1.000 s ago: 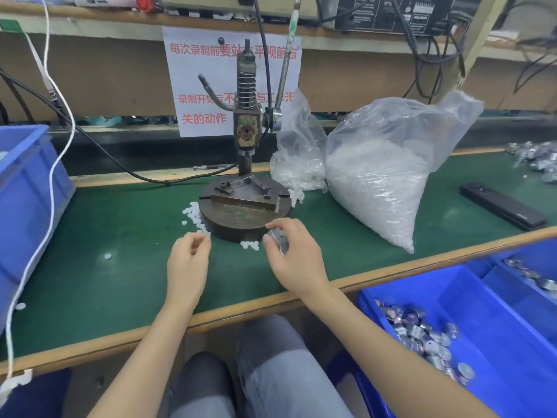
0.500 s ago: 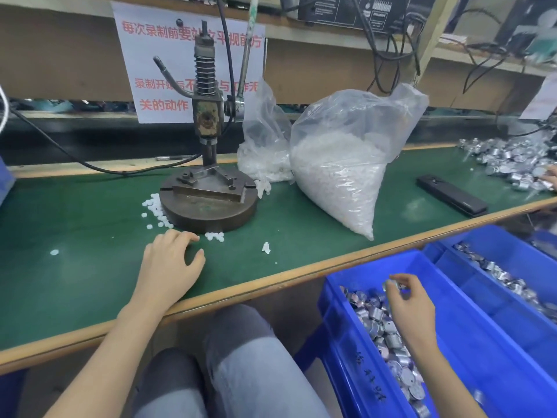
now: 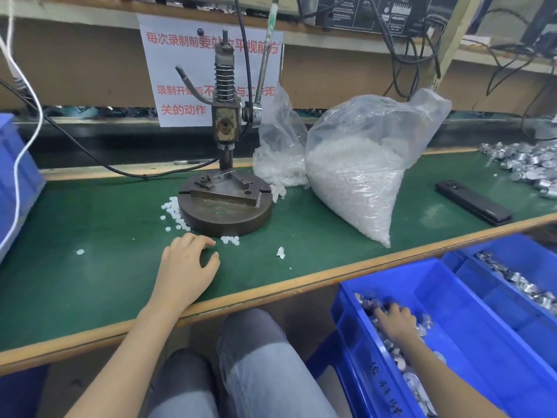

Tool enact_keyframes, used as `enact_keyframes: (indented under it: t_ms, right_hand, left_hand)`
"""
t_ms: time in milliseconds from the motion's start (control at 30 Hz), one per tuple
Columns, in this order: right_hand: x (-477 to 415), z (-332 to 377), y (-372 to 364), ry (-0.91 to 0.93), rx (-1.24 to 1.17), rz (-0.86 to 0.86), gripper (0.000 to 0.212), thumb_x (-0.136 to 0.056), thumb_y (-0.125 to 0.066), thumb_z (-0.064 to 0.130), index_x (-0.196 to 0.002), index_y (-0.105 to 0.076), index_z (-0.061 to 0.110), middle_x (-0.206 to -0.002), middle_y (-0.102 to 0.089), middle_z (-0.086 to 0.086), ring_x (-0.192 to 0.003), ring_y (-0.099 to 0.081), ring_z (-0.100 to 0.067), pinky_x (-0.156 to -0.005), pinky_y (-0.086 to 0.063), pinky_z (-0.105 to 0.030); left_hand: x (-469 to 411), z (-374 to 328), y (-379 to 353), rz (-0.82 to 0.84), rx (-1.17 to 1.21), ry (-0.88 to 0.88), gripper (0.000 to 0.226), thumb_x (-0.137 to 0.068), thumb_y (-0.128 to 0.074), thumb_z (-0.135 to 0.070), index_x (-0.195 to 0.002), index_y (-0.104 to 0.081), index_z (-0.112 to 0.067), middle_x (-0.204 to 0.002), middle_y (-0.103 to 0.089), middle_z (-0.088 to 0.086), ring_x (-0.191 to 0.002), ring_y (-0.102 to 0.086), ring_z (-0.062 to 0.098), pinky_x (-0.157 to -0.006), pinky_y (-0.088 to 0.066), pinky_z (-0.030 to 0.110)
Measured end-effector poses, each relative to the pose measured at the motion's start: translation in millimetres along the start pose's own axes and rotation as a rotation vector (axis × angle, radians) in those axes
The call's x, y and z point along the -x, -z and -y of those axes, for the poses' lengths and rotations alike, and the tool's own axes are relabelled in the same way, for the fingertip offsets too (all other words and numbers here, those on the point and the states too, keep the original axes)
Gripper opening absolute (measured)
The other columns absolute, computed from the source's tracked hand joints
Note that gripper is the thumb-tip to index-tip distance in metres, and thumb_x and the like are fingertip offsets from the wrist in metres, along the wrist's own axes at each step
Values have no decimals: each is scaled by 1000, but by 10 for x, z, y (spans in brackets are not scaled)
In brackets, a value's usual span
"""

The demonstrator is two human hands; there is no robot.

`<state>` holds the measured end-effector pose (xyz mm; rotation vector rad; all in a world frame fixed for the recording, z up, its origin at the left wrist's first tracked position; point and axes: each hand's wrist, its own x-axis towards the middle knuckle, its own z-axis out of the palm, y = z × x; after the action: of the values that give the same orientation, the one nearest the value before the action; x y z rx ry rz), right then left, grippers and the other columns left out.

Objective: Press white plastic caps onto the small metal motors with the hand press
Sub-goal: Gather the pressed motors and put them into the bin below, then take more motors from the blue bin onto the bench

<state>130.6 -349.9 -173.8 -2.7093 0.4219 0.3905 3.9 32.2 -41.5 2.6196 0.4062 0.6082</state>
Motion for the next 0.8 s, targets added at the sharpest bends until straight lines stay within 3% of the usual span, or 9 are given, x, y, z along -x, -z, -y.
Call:
enact_keyframes:
  t_ms: [67, 167, 267, 333, 433, 533, 600, 700, 800]
  right_hand:
    - [25, 45, 31, -16, -6, -4, 49, -95, -40, 40, -132, -42, 8, -139, -33, -21, -128, -29, -37, -106, -24, -43]
    - [234, 133, 138, 102, -195, -157, 38, -96, -42, 30, -124, -52, 5, -129, -46, -21, -120, -38, -37, -101, -32, -43]
    - [671, 280, 343, 236, -456, -424, 19, -92, -49, 16, -102, -62, 6, -109, -57, -14, -102, -51, -31, -84, -41, -42]
    - [991, 483, 493, 386, -571, -504, 9, -90, -52, 11, -89, -60, 13, -93, -57, -3, -88, -54, -26, -74, -39, -37]
    - [1384, 1022, 608, 678, -615, -448, 13, -88, -57, 5, -82, -59, 16, -80, -57, 4, -75, -54, -18, -69, -37, -27]
    - [1645, 1693, 533, 968, -591, -272, 13, -86, -58, 2, -84, -63, 14, -76, -58, 8, -69, -50, -11, -64, -37, -14]
    - [1775, 2188, 441, 1170, -516, -156, 10, -88, -56, 5, -86, -65, 11, -76, -57, 6, -69, -47, -8, -64, -35, -10]
    - [1901, 2924, 313, 1396, -394, -66, 13, -90, -52, 13, -93, -64, 9, -86, -63, -2, -74, -51, -12, -70, -38, -22]
    - [1964, 3371, 110, 1450, -325, -107, 15, -91, -50, 15, -94, -64, 10, -89, -65, -3, -84, -57, -20, -71, -41, -31]
  left_hand:
    - [-5, 14, -8, -9, 5, 3, 21, -86, -59, -21, -106, -64, -14, -102, -60, 3, -101, -50, 24, -91, -34, 36]
    - [-5, 26, -15, -19, 18, 1, 20, -87, -59, -20, -105, -64, -13, -102, -60, 2, -100, -50, 23, -88, -34, 34]
    - [1, 39, -21, -20, 48, 0, 19, -87, -58, -16, -104, -64, -13, -99, -59, 1, -98, -51, 23, -87, -34, 33]
    - [6, 35, 0, -50, 183, 23, 16, -87, -57, -10, -100, -65, -12, -93, -57, -2, -92, -52, 18, -84, -37, 27]
    - [4, 45, 85, -124, 383, 118, 18, -87, -53, -3, -93, -65, -15, -86, -53, -11, -80, -51, 2, -70, -36, 9]
    - [-13, 12, 264, -162, 454, 143, 27, -87, -52, 0, -85, -63, -25, -87, -55, -5, -79, -51, 0, -69, -36, 4]
    - [-68, -22, 477, -200, 440, 128, 25, -87, -52, 0, -86, -65, -21, -87, -55, -6, -78, -50, -3, -67, -34, 2]
    - [-188, -21, 909, -241, 351, 107, 19, -88, -52, -3, -93, -66, -14, -90, -56, -5, -74, -50, -1, -67, -34, 0]
    - [-222, 89, 1368, -288, 223, 121, 16, -89, -53, -6, -96, -66, -13, -91, -54, -3, -68, -46, -1, -64, -33, 4]
